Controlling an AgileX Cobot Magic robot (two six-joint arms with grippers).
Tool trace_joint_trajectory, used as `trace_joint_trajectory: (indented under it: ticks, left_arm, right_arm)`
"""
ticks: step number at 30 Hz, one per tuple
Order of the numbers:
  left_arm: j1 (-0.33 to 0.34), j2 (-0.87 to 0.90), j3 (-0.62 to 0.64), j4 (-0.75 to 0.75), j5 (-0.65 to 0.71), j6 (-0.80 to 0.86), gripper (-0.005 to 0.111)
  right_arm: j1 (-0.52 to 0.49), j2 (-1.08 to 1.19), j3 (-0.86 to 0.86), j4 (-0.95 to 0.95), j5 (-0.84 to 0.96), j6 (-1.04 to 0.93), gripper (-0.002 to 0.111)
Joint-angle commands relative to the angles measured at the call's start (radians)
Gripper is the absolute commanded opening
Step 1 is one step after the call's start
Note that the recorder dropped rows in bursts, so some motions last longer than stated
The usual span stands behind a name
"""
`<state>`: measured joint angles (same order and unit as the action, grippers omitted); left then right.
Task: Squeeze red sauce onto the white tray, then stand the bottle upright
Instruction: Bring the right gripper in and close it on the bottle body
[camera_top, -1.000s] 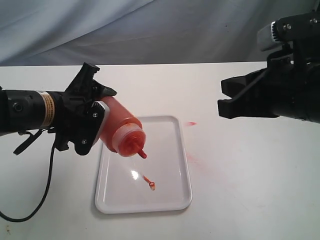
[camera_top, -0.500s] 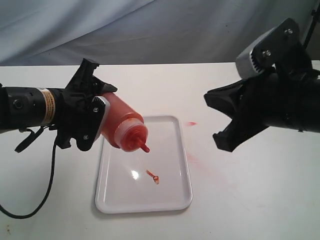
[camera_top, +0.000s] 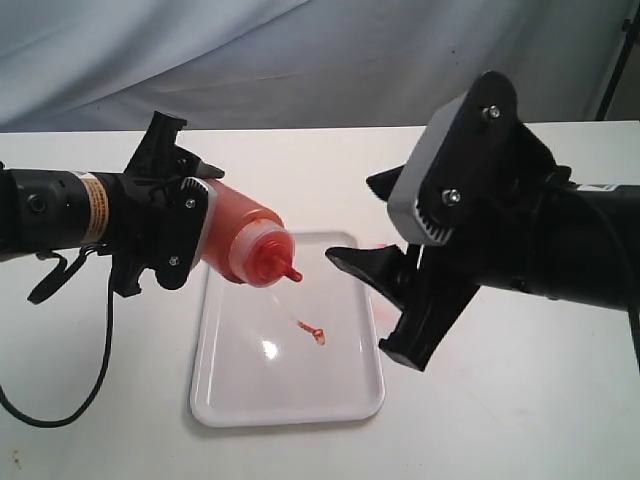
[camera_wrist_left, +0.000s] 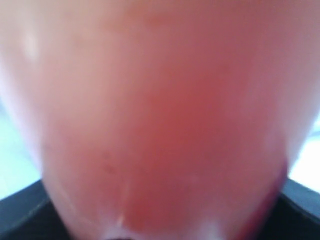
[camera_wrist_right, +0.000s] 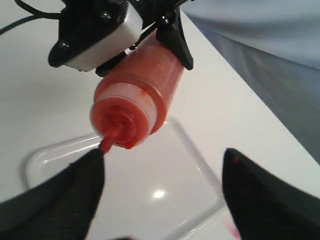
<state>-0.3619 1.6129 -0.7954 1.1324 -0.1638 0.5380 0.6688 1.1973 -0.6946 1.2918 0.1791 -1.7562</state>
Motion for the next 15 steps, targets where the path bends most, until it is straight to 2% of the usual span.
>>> trace_joint_trajectory:
  ticks: [1, 3, 8, 15]
  left_arm:
    - [-0.004, -0.008, -0.012, -0.022, -0.019, 0.048, 0.0]
    - [-0.004, -0.008, -0.012, -0.022, -0.019, 0.048, 0.0]
    - [-0.004, -0.008, -0.012, -0.022, -0.021, 0.05, 0.0]
    - [-0.004, -0.008, -0.012, -0.022, -0.031, 0.05, 0.0]
  right_arm:
    - [0.011, 0.06, -0.006, 0.009, -0.089, -0.023, 0.081]
    - [0.011, 0.11, -0.014, 0.009, -0.089, -0.023, 0.082]
    - [0.011, 0.22, -0.134, 0.009, 0.049, -0.018, 0.082]
    - [0.011, 0.271, -0.274, 0.089, 0.101, 0.016, 0.082]
